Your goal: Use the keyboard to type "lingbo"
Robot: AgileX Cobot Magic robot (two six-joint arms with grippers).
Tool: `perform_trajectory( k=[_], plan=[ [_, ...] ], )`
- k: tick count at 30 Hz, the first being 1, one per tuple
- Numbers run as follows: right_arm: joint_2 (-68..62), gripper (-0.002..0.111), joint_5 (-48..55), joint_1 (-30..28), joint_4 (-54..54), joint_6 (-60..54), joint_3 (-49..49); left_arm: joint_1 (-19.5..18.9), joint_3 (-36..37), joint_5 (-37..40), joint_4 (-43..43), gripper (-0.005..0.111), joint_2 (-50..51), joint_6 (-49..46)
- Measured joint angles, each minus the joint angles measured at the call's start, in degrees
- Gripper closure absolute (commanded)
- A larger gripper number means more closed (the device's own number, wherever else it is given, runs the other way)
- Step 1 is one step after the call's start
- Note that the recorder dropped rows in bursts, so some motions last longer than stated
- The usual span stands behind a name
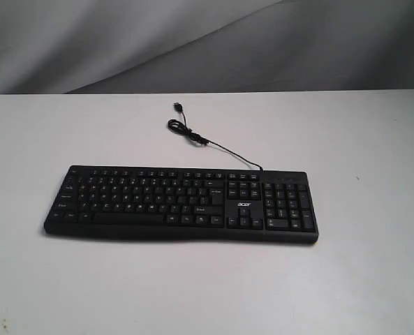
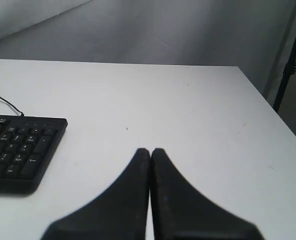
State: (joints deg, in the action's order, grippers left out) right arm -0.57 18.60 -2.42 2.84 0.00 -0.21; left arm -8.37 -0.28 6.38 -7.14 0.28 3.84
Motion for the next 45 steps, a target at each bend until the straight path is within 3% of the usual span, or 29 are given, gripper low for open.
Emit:
perform_trajectory(
  k=[8,20,24,26,32,38,42,45],
  plan=[
    [0.0,0.108,-2.4,0.0,0.2,0.0,0.0,0.0,0.0,0.0,0.0,0.106,0.0,0.0],
    [0.0,0.108,-28.5,0.0,-2.3,0.7,0.0,0.0,0.0,0.0,0.0,0.106,0.0,0.0],
    [0.0,0.108,-42.3,0.0,-4.3,12.0,0.0,0.0,0.0,0.0,0.0,0.106,0.0,0.0],
    [-0.4,0.108,-44.2,0.0,-4.7,15.0,-0.6,0.0,0.0,0.0,0.0,0.106,0.0,0.0],
    [-16.0,0.108,-33.1,0.0,-2.2,18.7,-14.4,0.0,0.0,0.0,0.0,0.106,0.0,0.0],
    [-44.1,0.108,-19.5,1.4,5.6,19.4,-36.8,0.0,0.0,0.0,0.0,0.106,0.0,0.0],
    [-64.6,0.108,-8.5,6.6,7.3,12.4,-51.7,0.0,0.0,0.0,0.0,0.106,0.0,0.0],
    [-76.7,0.108,-2.7,11.2,5.4,1.1,-60.5,0.0,0.0,0.0,0.0,0.106,0.0,0.0]
  ],
)
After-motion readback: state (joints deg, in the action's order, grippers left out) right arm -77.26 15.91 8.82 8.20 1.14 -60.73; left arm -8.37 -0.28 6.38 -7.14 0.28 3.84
